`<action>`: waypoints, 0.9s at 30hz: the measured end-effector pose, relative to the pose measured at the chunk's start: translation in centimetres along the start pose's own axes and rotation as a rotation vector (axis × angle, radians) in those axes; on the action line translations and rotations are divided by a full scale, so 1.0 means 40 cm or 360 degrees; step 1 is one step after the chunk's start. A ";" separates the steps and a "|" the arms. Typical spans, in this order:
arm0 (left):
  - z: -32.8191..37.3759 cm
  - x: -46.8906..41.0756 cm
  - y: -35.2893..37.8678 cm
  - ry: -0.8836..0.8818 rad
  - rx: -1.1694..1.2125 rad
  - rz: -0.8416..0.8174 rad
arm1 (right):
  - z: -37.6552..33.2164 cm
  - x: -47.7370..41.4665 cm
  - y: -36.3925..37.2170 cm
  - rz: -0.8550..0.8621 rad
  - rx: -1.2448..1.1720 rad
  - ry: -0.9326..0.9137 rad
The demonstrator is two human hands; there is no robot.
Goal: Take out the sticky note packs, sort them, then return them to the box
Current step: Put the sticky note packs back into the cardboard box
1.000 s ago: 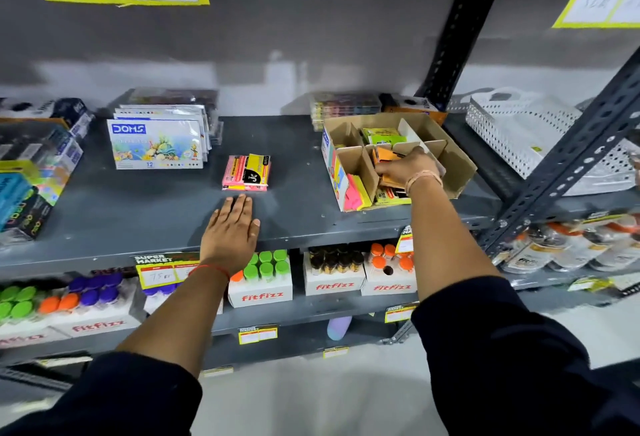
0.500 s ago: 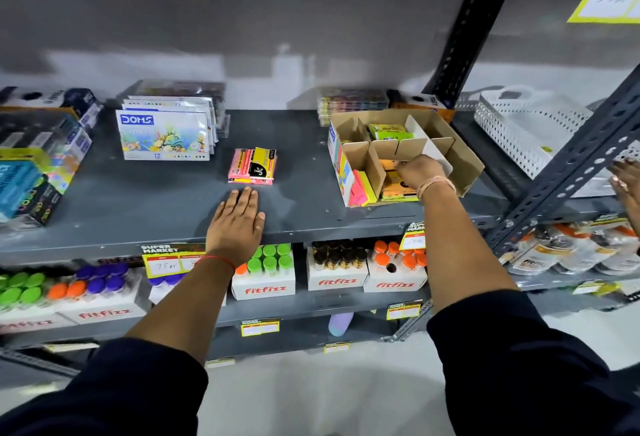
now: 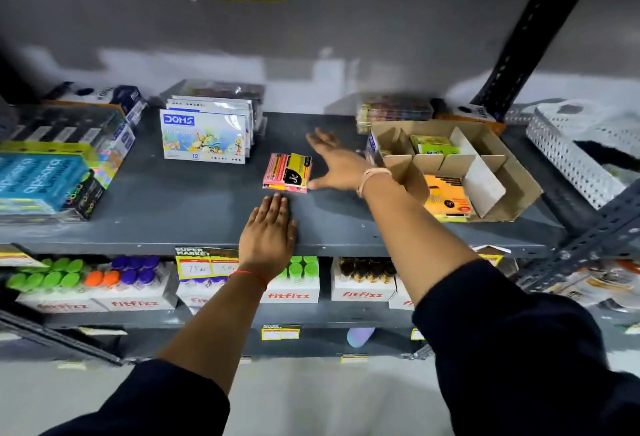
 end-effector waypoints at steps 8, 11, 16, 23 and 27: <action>-0.004 -0.017 0.009 0.0018 -0.0016 0.0068 | 0.029 -0.128 0.082 -0.0228 -0.0194 0.0065; -0.008 -0.018 0.010 0.0018 -0.0021 0.0117 | 0.043 -0.138 0.092 -0.0092 -0.0398 0.0076; -0.010 -0.018 0.014 0.0026 -0.0026 0.0131 | 0.047 -0.124 0.100 0.0200 -0.0572 -0.0028; -0.008 -0.016 0.009 0.0043 -0.0026 0.0133 | 0.068 -0.077 0.106 0.0445 -0.0805 0.0121; -0.010 -0.015 0.008 0.0027 -0.0052 0.0067 | 0.068 -0.033 0.114 0.0576 -0.0934 0.0236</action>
Point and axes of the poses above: each hand's wrist, its own x-axis away from the middle knuckle, its own y-axis out of the palm, z = x × y, the point moved 4 cm from there along -x, towards the middle knuckle, and after that the axes turned 8 degrees about y, right-handed, at the moved point
